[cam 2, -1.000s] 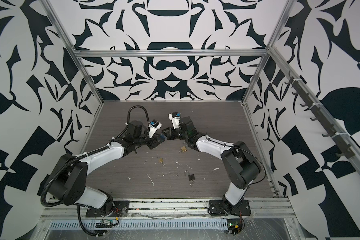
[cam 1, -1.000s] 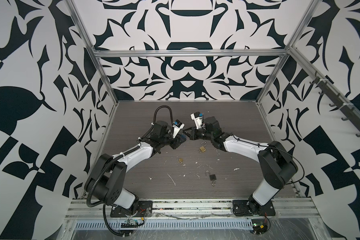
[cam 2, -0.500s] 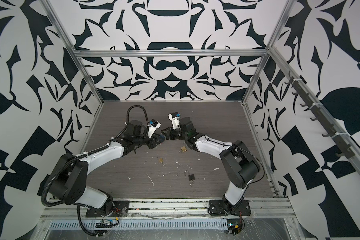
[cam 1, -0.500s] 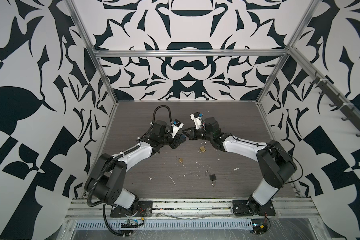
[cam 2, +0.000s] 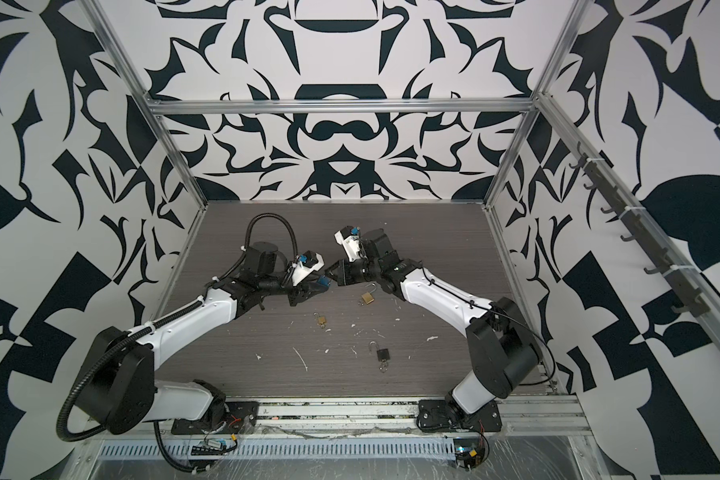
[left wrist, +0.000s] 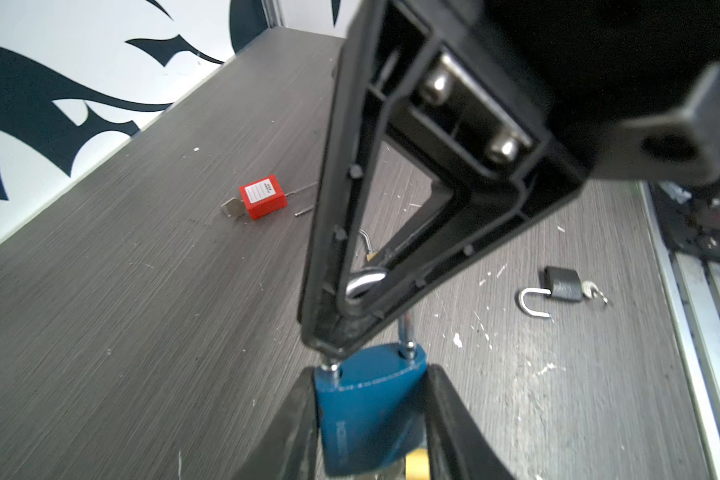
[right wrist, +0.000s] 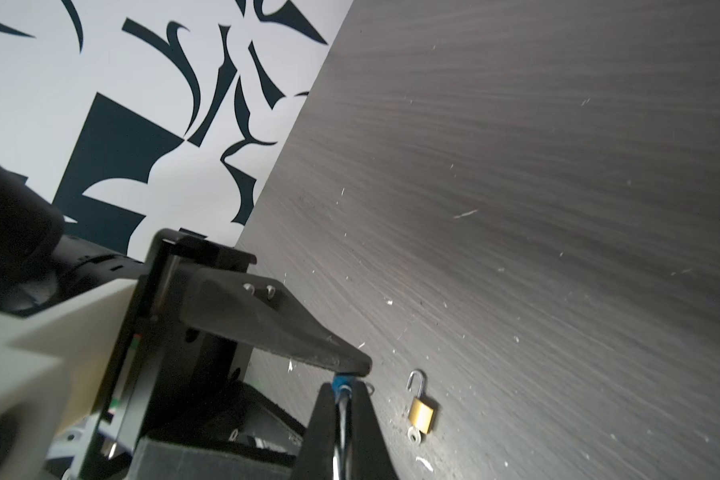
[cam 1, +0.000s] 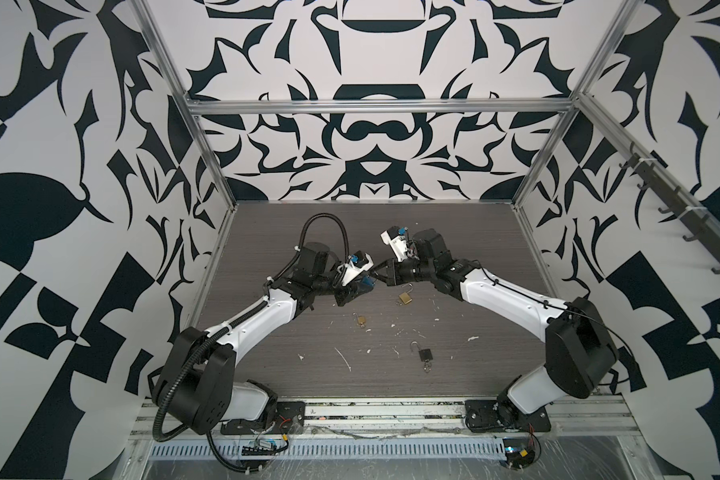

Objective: Lock with the key

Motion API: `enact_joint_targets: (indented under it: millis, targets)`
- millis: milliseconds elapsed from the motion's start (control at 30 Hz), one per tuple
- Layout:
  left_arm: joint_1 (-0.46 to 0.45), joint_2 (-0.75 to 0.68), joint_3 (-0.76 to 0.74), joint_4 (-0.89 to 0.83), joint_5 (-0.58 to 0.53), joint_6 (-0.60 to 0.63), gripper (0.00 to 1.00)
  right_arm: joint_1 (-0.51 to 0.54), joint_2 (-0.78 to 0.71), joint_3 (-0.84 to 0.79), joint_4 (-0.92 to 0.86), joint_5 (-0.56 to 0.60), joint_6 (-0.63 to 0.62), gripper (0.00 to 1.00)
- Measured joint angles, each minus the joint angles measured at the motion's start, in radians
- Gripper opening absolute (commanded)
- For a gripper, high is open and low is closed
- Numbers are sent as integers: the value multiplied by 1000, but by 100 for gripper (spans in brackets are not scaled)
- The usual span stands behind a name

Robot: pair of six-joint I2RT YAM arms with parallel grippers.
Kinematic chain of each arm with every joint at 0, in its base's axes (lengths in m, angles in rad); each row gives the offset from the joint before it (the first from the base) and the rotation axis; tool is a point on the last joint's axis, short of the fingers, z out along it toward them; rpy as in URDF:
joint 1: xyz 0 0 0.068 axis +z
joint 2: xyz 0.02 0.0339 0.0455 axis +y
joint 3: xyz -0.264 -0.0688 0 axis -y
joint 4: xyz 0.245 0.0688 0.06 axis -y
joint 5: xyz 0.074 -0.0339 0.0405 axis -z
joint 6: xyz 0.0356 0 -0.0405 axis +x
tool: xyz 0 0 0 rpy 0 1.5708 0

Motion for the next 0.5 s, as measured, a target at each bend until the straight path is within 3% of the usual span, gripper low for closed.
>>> enact_joint_targets:
  millis: [367,500]
  targets:
    - [-59,-28,12,-157,-47,303,0,-3,-12,0,-168,-101,-40,0]
    - [-73,-28,22,-189,-63,365,0,-5,-16,5,-216,-116,-54,9]
